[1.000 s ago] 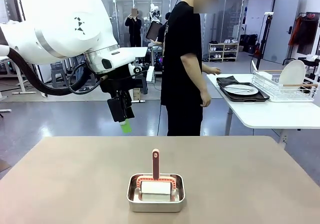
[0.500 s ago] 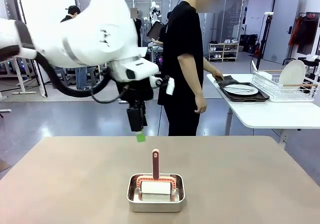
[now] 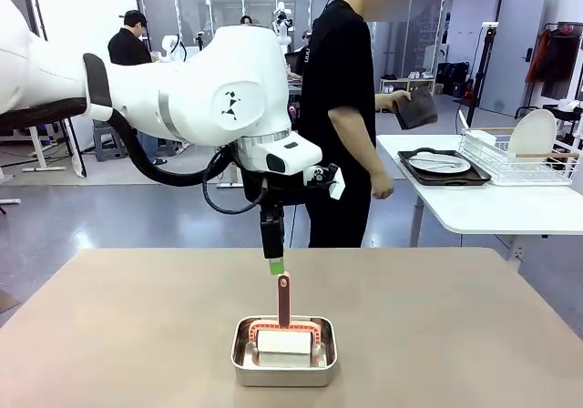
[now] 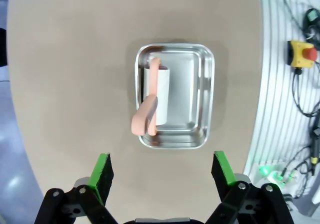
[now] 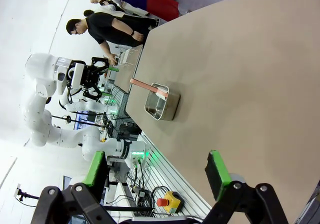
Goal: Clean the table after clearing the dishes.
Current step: When the right (or left) Handle tray is removed, use the right hand (or left hand) to clean the right (or left) side of the table with the Lint Roller.
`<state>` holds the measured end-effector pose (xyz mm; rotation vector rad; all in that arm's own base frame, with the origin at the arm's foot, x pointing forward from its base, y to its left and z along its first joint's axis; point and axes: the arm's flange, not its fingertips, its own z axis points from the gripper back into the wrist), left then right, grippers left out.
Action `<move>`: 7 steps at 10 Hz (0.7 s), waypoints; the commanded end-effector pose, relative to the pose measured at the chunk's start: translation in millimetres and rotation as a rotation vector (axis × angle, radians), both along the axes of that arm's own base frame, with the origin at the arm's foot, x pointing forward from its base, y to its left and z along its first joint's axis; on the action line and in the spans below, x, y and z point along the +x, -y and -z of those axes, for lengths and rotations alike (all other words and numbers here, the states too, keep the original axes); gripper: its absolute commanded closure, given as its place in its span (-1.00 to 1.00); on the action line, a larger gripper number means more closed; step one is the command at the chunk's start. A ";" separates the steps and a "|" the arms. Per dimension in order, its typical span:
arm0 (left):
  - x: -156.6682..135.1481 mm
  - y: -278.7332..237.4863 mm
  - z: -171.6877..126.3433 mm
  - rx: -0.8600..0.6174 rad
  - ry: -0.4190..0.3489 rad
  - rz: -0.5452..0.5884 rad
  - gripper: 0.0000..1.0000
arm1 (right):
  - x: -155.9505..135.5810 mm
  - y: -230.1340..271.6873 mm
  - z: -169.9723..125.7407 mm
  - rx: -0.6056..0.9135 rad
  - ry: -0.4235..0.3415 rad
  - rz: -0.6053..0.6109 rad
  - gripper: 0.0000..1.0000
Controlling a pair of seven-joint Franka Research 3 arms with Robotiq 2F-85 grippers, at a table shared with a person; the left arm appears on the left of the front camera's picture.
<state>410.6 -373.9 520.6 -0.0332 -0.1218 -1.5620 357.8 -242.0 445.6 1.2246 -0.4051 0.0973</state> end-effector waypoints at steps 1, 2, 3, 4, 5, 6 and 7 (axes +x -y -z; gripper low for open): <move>3.0 10.4 16.7 0.017 0.050 -0.017 -1.00 | -2.0 -2.3 -2.8 -0.005 -0.001 0.010 -1.00; 5.8 14.1 23.4 0.013 0.028 -0.021 -1.00 | -2.0 -2.3 -2.8 -0.005 -0.001 0.010 -1.00; 7.1 17.5 28.8 0.028 0.023 -0.024 -1.00 | -2.0 -2.3 -2.8 -0.005 -0.001 0.010 -1.00; 9.9 19.9 33.3 0.017 0.018 -0.019 -1.00 | -2.0 -2.3 -2.8 -0.005 -0.001 0.010 -1.00; 12.7 23.4 39.4 0.017 0.002 -0.015 -1.00 | -2.0 -2.3 -2.8 -0.005 -0.001 0.010 -1.00; 13.3 26.4 46.6 0.039 -0.027 0.000 -1.00 | -2.0 -2.3 -2.8 -0.005 -0.001 0.010 -1.00; 13.2 28.6 51.3 0.046 -0.039 0.020 -1.00 | -2.0 -2.3 -2.8 -0.005 -0.001 0.010 -1.00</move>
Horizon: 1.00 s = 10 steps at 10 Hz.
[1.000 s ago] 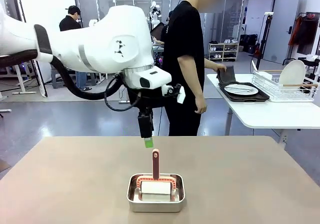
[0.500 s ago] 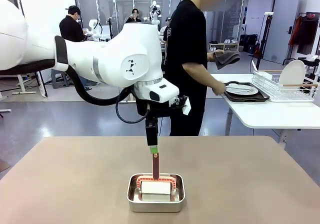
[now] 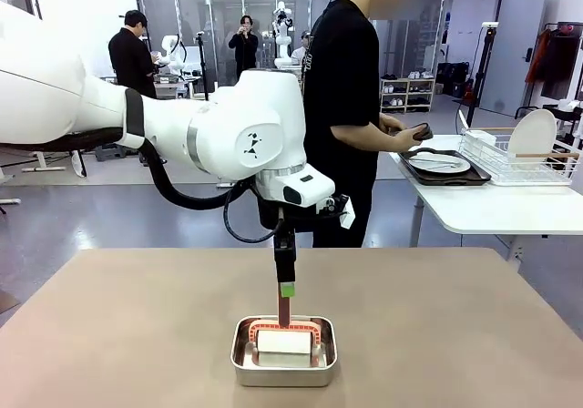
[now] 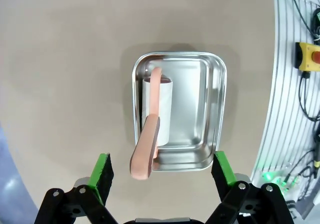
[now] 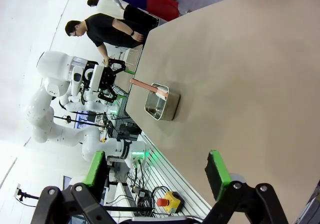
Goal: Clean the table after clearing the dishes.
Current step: When the right (or left) Handle tray is removed, use the right hand (or left hand) to clean the right (or left) side of the table with the Lint Roller.
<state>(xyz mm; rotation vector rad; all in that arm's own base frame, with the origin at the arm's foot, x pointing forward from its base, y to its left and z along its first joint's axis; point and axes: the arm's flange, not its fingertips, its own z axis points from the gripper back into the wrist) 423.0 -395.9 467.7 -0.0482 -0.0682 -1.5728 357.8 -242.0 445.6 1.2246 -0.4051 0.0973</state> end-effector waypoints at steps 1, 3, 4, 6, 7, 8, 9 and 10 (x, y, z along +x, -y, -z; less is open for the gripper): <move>1.0 7.1 1.9 0.004 0.014 0.016 -1.00 | -2.0 -2.3 -2.8 -0.005 -0.001 0.010 -1.00; 2.7 6.8 12.2 0.010 0.011 0.034 -1.00 | -2.0 -2.3 -2.8 -0.005 -0.001 0.010 -1.00; 3.8 5.6 15.8 0.014 0.004 0.034 -1.00 | -2.0 -2.3 -2.8 -0.005 -0.001 0.010 -1.00; 4.7 0.4 20.3 0.030 0.003 0.051 -1.00 | -2.0 -2.3 -2.8 -0.005 -0.001 0.010 -1.00; 5.2 -1.1 24.4 0.030 0.001 0.064 -1.00 | -2.0 -2.3 -2.8 -0.005 -0.001 0.010 -1.00; 7.0 -2.5 29.0 0.039 0.008 0.066 -1.00 | -2.0 -2.3 -2.8 -0.005 -0.001 0.010 -1.00; 9.3 -4.1 32.8 0.048 0.013 0.082 -1.00 | -2.0 -2.3 -2.8 -0.005 -0.001 0.010 -1.00; 11.6 -4.8 35.2 0.041 0.032 0.096 -1.00 | -2.0 -2.3 -2.8 -0.005 -0.001 0.010 -1.00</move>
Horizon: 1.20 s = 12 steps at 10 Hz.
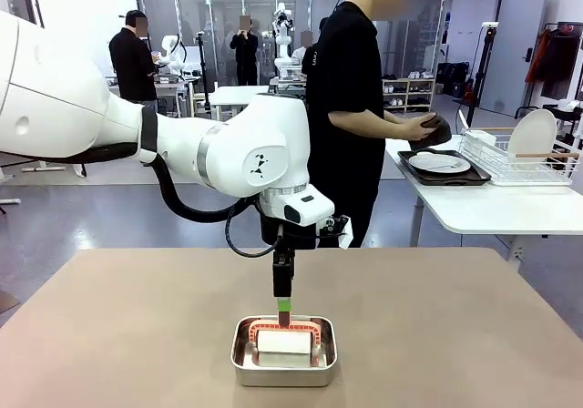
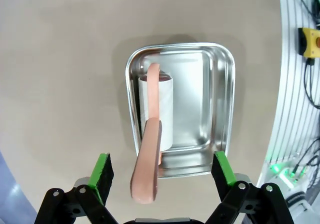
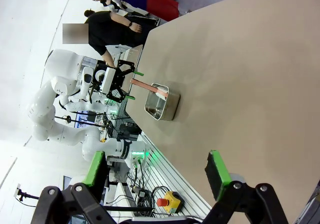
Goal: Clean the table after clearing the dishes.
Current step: When the right (or left) Handle tray is removed, use the right hand (or left hand) to clean the right (or left) side of the table with the Lint Roller.
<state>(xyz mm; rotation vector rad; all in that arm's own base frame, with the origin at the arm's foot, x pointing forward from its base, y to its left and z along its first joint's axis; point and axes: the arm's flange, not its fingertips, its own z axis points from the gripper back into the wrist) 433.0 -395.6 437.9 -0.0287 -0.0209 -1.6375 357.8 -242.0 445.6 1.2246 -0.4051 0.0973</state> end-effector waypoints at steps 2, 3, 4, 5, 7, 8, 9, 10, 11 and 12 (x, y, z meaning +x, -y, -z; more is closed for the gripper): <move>7.6 -7.6 12.9 -0.019 0.032 0.025 -1.00 | -2.0 -2.3 -2.8 -0.005 -0.001 0.010 -1.00; 7.4 -8.1 17.3 -0.025 0.021 0.022 -1.00 | -2.0 -2.3 -2.8 -0.005 -0.001 0.010 -1.00; 7.4 -7.9 20.0 -0.016 0.021 0.024 -1.00 | -2.0 -2.3 -2.8 -0.005 -0.001 0.010 -1.00; 8.0 -8.5 22.0 -0.021 0.014 0.024 -1.00 | -2.0 -2.3 -2.8 -0.005 -0.001 0.010 -1.00; 8.7 -10.1 21.2 -0.015 0.011 0.020 -0.62 | -2.0 -2.3 -2.8 -0.005 -0.001 0.010 -1.00; 8.6 -10.3 21.0 -0.016 0.009 0.017 -0.32 | -2.0 -2.3 -2.8 -0.005 -0.001 0.010 -1.00; 8.1 -9.3 21.4 -0.012 0.008 0.016 -0.24 | -2.0 -2.3 -2.8 -0.005 -0.001 0.010 -1.00; 8.3 -9.2 20.6 -0.010 0.009 0.016 0.06 | -2.0 -2.3 -2.8 -0.005 -0.001 0.010 -1.00; 8.4 -9.4 20.1 -0.010 0.010 0.013 0.13 | -2.0 -2.3 -2.8 -0.005 -0.001 0.010 -1.00; 8.4 -9.4 19.2 -0.009 0.009 0.012 0.43 | -2.0 -2.3 -2.8 -0.005 -0.001 0.010 -1.00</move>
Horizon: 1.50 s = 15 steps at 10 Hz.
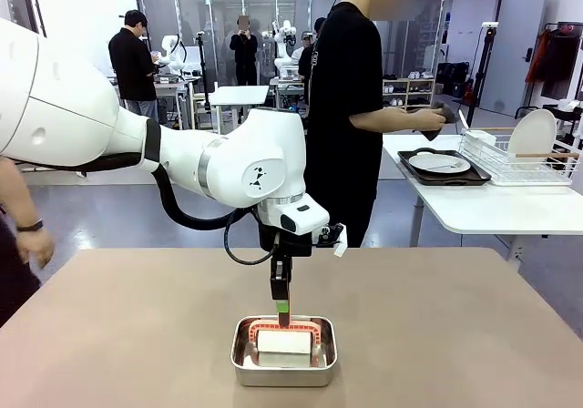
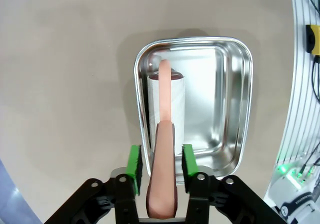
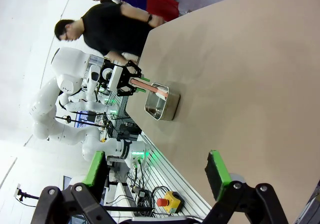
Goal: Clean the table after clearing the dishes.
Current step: When the right (or left) Handle tray is removed, use the right hand (or left hand) to clean the right (or left) side of the table with the Lint Roller.
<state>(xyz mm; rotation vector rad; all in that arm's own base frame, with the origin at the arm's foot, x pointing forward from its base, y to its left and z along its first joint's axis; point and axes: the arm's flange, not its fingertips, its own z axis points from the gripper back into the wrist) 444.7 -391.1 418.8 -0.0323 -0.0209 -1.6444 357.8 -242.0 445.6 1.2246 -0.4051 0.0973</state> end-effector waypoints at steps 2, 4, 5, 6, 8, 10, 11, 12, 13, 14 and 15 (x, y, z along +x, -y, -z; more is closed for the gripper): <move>-3.1 -4.7 -1.6 -0.006 0.011 0.002 0.81 | -2.0 -2.3 -2.8 -0.005 -0.001 0.010 -1.00; -2.1 -4.5 -2.4 -0.011 0.007 -0.001 1.00 | -2.0 -2.3 -2.8 -0.005 -0.001 0.010 -1.00; -2.4 -4.2 -3.3 -0.012 0.008 0.001 1.00 | -2.0 -2.3 -2.8 -0.005 -0.001 0.010 -1.00; -1.8 -4.8 -4.2 -0.020 -0.001 0.004 1.00 | -2.0 -2.3 -2.8 -0.005 -0.001 0.010 -1.00; -1.4 -7.6 -6.8 -0.020 -0.004 -0.004 0.97 | -2.0 -2.3 -2.8 -0.005 -0.001 0.010 -1.00; -4.5 -10.6 -17.7 -0.013 -0.029 -0.008 0.71 | -2.0 -2.3 -2.8 -0.005 -0.001 0.010 -1.00; -9.2 -11.1 -35.5 -0.030 -0.032 0.008 0.71 | -2.0 -2.3 -2.8 -0.005 -0.001 0.010 -1.00; -12.8 -13.3 -56.9 -0.025 -0.018 -0.014 0.71 | -2.0 -2.3 -2.8 -0.005 -0.001 0.010 -1.00; -16.4 -17.7 -82.6 -0.024 -0.005 -0.038 0.71 | -2.0 -2.3 -2.8 -0.005 -0.001 0.010 -1.00; -18.8 -24.3 -104.3 -0.034 0.014 -0.075 0.71 | -2.0 -2.3 -2.8 -0.005 -0.001 0.010 -1.00; -22.1 -34.5 -127.5 -0.057 0.030 -0.124 0.71 | -2.0 -2.3 -2.8 -0.005 -0.001 0.010 -1.00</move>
